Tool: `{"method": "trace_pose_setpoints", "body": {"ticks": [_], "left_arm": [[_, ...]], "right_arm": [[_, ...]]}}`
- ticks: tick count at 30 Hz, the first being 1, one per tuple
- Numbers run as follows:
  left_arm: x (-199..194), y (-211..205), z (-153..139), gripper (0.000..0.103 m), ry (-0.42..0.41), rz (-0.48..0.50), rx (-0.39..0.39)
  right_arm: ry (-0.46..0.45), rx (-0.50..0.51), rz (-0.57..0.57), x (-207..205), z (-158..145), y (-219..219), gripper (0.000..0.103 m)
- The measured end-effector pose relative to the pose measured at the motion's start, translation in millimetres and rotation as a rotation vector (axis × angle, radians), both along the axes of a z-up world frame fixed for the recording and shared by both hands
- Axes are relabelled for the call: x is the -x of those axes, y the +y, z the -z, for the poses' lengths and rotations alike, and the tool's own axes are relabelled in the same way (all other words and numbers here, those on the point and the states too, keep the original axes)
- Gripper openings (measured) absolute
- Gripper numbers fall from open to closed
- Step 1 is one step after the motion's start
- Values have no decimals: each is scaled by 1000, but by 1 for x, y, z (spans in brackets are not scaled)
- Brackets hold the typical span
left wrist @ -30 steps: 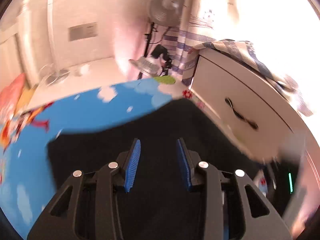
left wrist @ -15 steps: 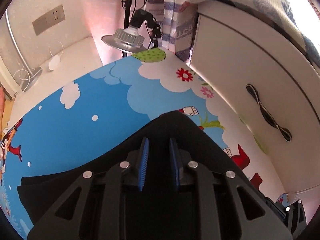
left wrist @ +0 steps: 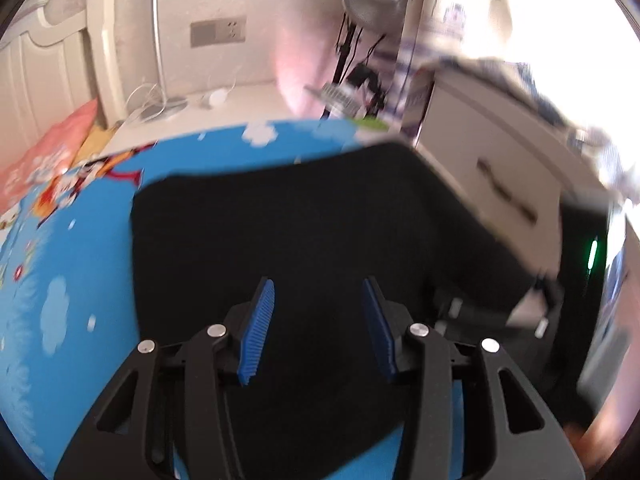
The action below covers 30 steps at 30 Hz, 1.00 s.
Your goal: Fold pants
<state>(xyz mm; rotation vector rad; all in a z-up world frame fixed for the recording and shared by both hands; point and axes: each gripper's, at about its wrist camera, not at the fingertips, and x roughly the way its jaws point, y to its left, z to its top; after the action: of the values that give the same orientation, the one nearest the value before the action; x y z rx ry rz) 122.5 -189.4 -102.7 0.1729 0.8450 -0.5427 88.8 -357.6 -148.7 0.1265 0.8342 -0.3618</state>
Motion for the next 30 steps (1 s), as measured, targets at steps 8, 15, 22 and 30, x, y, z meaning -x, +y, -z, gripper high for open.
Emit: {"method": "trace_pose_setpoints", "body": {"ticks": [8,15,22,30], "left_arm": [[-1,12,21,67,37,-66,3],[8,27,14,90,9,-150,-10],[38,41,-13,101,-87,-67,-42],[53,63,-38,101,-70,-100,34]], "right_arm": [[-24,-28,34,8,-16,-1,92],[22,21,15,4,-8,6,92],[1,12,37,27,-29,13,92],[-40,3,62,72,-59,29,92]]}}
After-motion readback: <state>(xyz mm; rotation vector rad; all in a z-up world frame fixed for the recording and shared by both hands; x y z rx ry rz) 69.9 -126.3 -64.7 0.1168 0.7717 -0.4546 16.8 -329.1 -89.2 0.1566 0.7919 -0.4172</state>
